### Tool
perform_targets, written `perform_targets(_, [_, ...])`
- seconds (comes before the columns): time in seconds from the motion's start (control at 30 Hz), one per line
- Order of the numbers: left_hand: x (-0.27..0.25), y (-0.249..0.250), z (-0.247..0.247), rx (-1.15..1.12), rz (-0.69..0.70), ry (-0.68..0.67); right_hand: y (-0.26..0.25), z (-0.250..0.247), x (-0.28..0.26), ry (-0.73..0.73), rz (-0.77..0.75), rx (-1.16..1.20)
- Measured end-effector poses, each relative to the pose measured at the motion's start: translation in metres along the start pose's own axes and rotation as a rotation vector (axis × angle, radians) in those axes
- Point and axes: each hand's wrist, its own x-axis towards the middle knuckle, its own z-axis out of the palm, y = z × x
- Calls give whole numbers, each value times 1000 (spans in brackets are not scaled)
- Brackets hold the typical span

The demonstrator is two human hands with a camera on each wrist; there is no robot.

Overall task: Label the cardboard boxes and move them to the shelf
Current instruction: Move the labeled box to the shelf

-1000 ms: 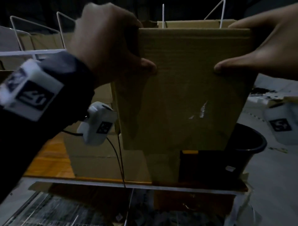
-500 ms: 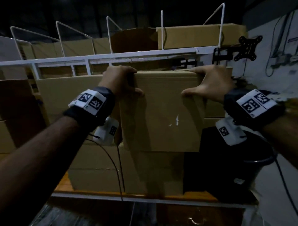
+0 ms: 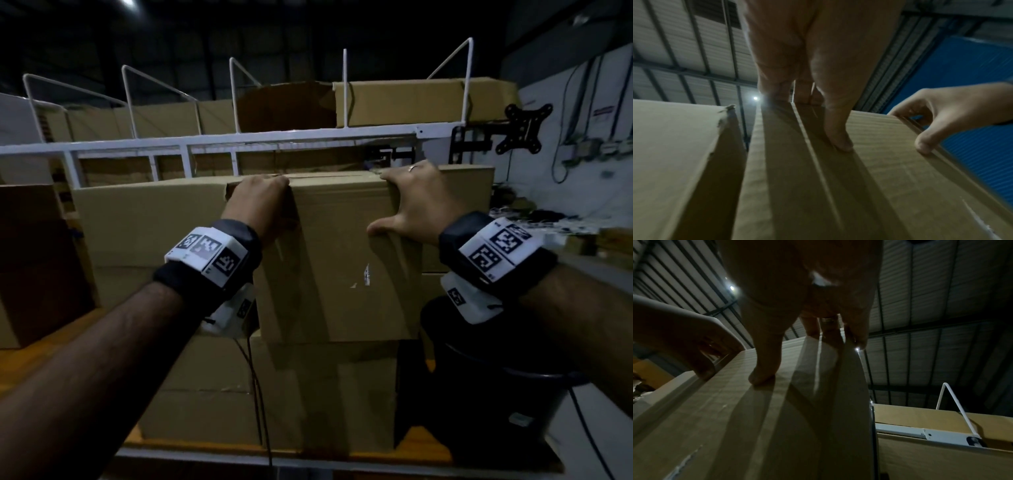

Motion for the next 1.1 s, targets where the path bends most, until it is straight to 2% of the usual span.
perform_targets(0.33, [7,-11,7,-18,-33,-28,-21,3,3,-35,30,-69])
perform_targets(1.1, [5,-15,16,-47,-75,-8,-21,16,6,0,26,-116])
